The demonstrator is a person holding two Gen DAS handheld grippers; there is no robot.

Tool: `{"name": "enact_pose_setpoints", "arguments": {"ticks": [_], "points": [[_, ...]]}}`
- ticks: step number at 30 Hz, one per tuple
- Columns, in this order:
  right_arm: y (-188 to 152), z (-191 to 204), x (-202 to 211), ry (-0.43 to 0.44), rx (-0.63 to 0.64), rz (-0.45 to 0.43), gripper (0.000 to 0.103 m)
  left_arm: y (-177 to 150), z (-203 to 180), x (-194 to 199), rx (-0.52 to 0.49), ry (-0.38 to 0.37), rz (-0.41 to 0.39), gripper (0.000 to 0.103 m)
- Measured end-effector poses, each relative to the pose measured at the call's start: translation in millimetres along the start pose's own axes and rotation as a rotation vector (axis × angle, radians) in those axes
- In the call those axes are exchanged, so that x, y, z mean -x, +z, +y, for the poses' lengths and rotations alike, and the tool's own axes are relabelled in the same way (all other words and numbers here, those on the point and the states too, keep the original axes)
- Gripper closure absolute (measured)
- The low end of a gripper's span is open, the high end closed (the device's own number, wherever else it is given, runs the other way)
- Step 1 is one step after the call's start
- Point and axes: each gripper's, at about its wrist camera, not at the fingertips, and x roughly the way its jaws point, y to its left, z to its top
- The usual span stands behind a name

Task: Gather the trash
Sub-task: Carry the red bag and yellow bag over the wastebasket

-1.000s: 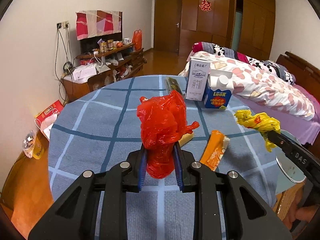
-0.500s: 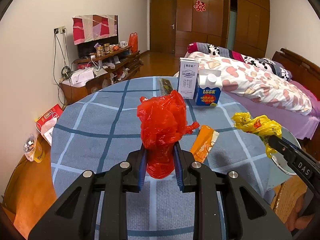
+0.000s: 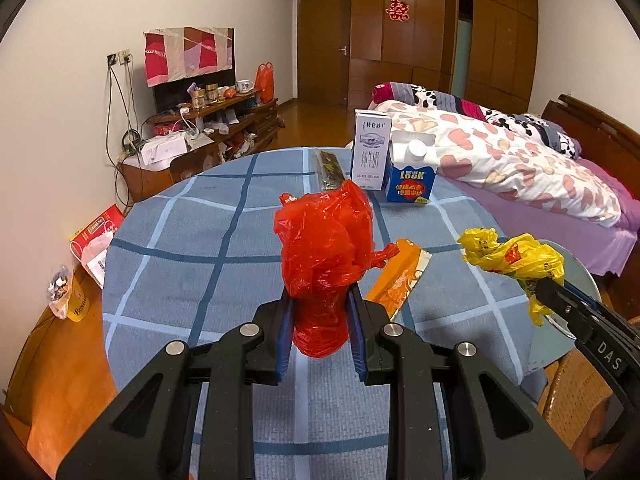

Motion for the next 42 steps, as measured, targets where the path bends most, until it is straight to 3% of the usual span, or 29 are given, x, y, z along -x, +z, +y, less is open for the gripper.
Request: {"name": "enact_pose_setpoints", "arguments": {"ticks": [14, 42], "points": [[-9, 3, 19, -0.006, 0.024, -0.024, 0.082, -11, -11, 11, -0.025, -0.022, -0.003, 0.079], [-15, -48, 57, -0.081, -0.064, -0.075, 0.082, -5, -80, 23, -0.134, -0.095, -0.034, 0.078]]}}
